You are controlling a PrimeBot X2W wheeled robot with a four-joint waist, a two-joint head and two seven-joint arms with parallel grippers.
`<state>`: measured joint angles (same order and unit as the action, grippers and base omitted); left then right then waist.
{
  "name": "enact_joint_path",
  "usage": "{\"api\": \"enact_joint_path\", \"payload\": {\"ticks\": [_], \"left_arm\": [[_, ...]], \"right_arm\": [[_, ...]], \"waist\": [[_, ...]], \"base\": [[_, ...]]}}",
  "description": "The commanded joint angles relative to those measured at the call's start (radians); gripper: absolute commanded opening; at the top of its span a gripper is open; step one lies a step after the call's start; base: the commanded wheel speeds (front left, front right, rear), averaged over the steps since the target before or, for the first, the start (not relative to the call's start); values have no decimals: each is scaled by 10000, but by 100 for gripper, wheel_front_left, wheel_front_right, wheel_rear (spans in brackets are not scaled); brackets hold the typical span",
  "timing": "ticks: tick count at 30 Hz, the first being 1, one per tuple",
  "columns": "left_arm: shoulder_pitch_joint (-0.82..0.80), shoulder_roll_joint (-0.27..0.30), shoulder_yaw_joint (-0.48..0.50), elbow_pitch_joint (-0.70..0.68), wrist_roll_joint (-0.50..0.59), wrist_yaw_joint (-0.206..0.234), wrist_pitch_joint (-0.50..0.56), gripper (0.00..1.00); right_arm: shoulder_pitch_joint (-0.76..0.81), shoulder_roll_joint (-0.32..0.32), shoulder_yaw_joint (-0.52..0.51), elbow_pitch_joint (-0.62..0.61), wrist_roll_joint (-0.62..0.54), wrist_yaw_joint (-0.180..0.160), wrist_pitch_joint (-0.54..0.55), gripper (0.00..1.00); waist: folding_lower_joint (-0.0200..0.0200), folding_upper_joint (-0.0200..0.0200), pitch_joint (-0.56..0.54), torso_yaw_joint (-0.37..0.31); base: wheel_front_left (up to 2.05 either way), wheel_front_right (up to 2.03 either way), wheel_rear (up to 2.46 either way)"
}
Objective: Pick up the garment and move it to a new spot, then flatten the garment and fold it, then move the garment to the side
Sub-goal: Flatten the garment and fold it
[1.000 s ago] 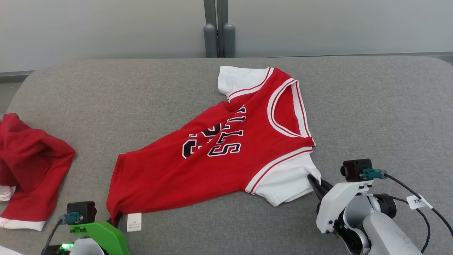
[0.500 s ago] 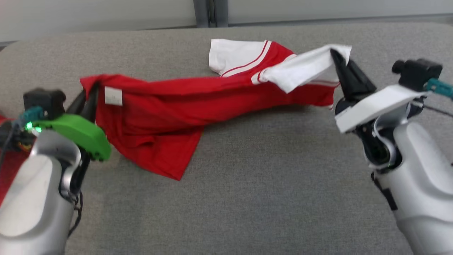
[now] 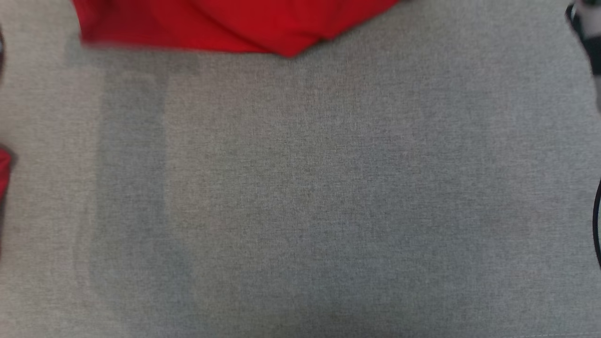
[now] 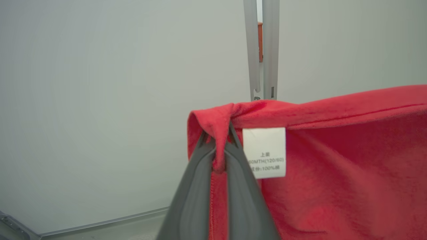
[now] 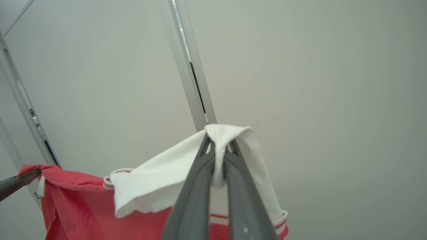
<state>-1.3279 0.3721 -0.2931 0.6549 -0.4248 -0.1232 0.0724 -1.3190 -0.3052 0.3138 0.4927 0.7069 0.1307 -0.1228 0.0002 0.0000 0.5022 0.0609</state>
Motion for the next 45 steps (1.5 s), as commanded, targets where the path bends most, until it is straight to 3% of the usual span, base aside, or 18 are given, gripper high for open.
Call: {"api": "enact_joint_path", "payload": {"ticks": [1,12,20,24,32,40,45], "left_arm": [[-602,95,-40,269,-6,-39,-169,0],[-3941,139,-850,2234,-521,-74,-657,0],[-4416,43,-1649,3016,-1390,-65,-896,0],[-3791,95,-2308,3125,-1939,-66,-996,0],[-1470,773,-4926,2165,-3075,-67,-729,0],[1148,1776,-6813,765,-5205,-65,318,0],[2781,2365,-7652,-229,-6460,-66,1506,0]], "right_arm": [[-540,8,124,230,89,0,-167,0],[-4450,-191,974,2105,377,0,-938,0],[-5316,-590,1799,2547,754,-1,-1142,0],[-4707,-689,2472,2731,1109,0,-1006,0],[-2352,-1141,4177,2319,1971,0,-604,0],[479,-2058,5982,1089,2922,0,733,0],[2200,-3157,7148,-311,3476,-1,2096,0]], "waist": [[-2,0,1048,-118],[-2,0,1262,-507],[-2,0,1043,-764],[-2,0,765,-876],[-2,0,-462,-1010],[-2,0,-2416,-1076],[-2,0,-3659,-1060]], "base": [[0,0,0],[0,0,0],[0,0,0],[0,0,0],[0,0,0],[0,0,0],[0,0,0]]}}
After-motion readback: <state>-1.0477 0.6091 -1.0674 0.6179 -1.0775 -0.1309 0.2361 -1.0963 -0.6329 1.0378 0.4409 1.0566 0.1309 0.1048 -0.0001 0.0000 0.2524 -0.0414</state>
